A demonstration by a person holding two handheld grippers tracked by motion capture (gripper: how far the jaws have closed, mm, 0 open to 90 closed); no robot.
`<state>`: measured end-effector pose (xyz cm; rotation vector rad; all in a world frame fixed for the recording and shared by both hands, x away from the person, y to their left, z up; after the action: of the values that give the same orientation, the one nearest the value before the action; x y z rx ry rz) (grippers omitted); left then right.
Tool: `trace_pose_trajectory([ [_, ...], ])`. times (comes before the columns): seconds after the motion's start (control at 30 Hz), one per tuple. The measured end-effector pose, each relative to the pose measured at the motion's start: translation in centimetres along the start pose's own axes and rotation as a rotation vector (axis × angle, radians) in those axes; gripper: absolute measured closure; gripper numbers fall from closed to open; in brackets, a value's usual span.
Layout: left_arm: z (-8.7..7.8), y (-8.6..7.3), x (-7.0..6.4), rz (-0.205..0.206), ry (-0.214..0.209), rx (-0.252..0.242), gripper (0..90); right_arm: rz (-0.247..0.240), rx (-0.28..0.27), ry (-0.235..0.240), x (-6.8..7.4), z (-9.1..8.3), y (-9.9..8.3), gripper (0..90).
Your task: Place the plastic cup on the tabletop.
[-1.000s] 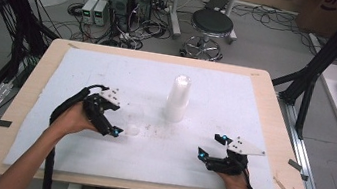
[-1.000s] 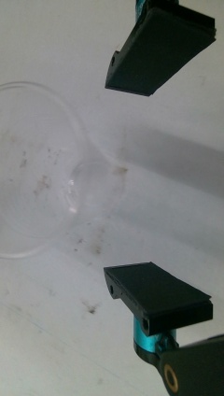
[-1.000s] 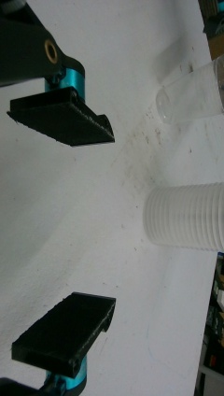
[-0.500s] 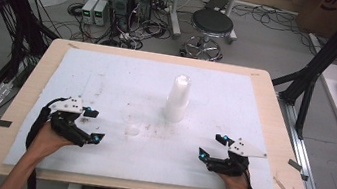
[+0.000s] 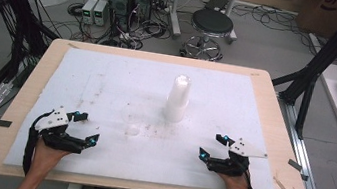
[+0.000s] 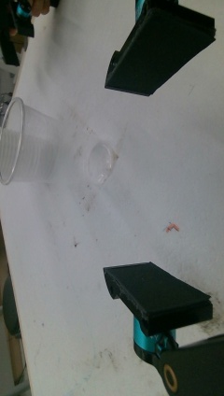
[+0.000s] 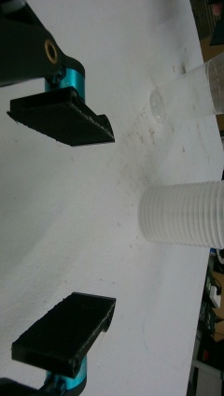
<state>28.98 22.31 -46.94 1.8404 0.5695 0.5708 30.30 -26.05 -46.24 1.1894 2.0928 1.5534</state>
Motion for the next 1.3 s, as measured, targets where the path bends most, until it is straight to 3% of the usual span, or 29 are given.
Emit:
trace_pose_trajectory([
  [0.3,-0.7,-0.7,0.4,-0.016,0.053,-0.035,9.7,-0.001,-0.001,-0.002,-0.1,0.0,0.0,17.6],
  [0.53,-0.9,-0.8,0.3,-0.001,0.084,-0.040,10.8,0.015,-0.011,-0.007,-0.2,-0.2,0.0,17.6],
  [0.9,-1.0,-0.8,0.1,0.017,0.099,-0.054,11.8,0.036,-0.031,-0.002,-0.4,-0.3,0.0,17.5],
  [1.3,-1.1,-0.9,0.2,0.006,0.109,-0.062,11.9,0.042,-0.035,0.009,-0.5,-0.4,0.0,17.6],
])
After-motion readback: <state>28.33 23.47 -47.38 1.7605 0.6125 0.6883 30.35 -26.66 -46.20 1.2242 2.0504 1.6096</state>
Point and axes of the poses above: each handheld gripper's, and its own axes: z roughly forward along the jaws, y roughly out of its top, x roughly to its left, the point moved 3 cm from there along z, roughly forward along the jaws, and after that the axes turned 13 degrees about z, right-handed, at the moved point
